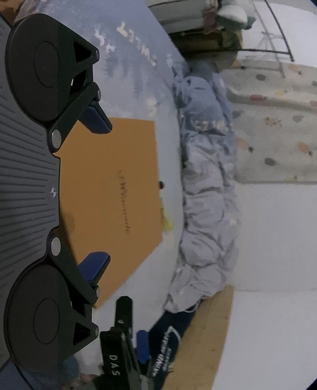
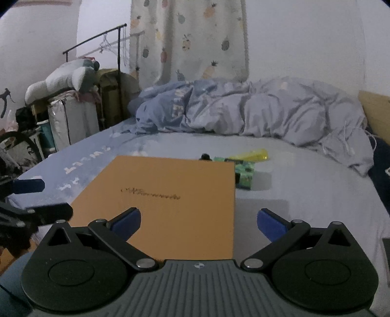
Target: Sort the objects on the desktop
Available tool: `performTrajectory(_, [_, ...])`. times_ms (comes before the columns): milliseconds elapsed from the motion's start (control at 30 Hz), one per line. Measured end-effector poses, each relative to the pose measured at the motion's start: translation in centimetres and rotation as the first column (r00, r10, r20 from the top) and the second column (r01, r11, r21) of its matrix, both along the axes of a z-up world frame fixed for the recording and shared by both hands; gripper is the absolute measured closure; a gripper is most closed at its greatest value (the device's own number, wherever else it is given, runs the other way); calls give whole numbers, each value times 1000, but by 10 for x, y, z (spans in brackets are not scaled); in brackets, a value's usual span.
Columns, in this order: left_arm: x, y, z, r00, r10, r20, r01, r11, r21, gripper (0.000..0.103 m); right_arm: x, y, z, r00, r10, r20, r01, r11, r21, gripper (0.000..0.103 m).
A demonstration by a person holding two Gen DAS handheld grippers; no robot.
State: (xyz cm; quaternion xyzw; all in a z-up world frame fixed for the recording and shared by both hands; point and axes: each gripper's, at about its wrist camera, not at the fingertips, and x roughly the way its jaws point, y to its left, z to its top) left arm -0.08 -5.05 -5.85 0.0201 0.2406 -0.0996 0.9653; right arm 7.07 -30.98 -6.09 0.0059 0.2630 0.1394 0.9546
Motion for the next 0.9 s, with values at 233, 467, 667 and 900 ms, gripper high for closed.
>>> performTrajectory(233, [5, 2, -10, 998, 5, -58, -6, 1000, -22, 0, -1, 4, -5, 1000, -22, -6, 22, 1000, -5, 0])
performTrajectory(467, [6, 2, -16, 997, 13, -72, -15, 999, -29, 0, -2, 3, -10, 999, -38, -31, 38, 999, 5, 0])
performTrajectory(667, [8, 1, -19, 995, 41, -88, -41, 999, 0, 0, -3, 4, -13, 999, -19, -50, 21, 999, 37, 0])
performTrajectory(900, [4, 2, -17, 996, 61, -72, -60, 998, 21, 0, -6, 4, -12, 999, -28, -45, 30, 998, 47, 0])
